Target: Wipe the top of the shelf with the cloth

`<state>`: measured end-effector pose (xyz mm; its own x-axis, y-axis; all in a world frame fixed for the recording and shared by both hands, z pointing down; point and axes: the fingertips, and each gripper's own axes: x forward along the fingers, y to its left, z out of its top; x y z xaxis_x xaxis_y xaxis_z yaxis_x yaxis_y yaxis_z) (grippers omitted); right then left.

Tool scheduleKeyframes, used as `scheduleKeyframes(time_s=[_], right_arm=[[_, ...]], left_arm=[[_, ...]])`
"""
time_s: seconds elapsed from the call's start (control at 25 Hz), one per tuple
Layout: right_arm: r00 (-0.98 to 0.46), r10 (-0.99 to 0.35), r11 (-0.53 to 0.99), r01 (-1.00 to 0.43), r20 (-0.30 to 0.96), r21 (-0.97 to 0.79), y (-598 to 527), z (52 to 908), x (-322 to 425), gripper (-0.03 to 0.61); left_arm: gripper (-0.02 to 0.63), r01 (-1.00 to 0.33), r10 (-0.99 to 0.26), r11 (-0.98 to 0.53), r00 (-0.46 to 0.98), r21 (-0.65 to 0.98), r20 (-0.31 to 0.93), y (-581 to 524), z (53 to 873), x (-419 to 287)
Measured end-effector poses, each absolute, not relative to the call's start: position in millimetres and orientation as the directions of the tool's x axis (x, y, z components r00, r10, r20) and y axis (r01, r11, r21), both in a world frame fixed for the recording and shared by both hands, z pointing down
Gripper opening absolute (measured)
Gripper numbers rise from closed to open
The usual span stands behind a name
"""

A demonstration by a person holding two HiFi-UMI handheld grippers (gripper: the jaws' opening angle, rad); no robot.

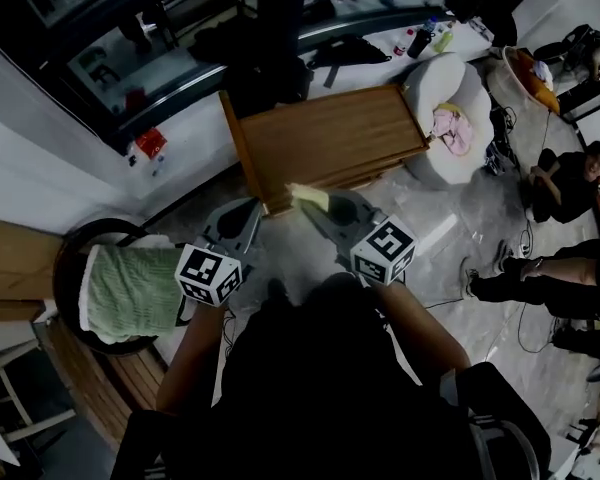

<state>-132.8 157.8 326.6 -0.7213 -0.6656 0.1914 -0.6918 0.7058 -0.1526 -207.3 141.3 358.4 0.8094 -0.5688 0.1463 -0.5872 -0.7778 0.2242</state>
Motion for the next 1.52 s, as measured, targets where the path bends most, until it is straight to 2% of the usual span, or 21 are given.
scheduleKeyframes(time_s=[0.4,0.88,1.08,1.52], right_arm=[[-0.777,-0.603,0.742,-0.629,0.181,-0.230,74,353,-128,0.046],[-0.890,-0.411,0.808,-0.455,0.195,-0.373,-66,409,-117,0.046],[-0.915,-0.343,0.794,-0.403,0.212,-0.456,-102,439,-129,0.046],[-0.874,-0.339,0.719,-0.479,0.349,-0.503,-150,541,-160,0.046]], left_arm=[[0.006,-0.651,-0.619,-0.726,0.759,0.224,0.201,71,378,-199],[0.006,-0.818,-0.726,-0.549,0.567,0.169,0.389,-39,427,-183],[0.006,-0.862,-0.757,-0.481,0.501,0.162,0.420,-73,435,-182],[0.006,-0.859,-0.730,-0.493,0.495,0.138,0.471,-115,482,-196]])
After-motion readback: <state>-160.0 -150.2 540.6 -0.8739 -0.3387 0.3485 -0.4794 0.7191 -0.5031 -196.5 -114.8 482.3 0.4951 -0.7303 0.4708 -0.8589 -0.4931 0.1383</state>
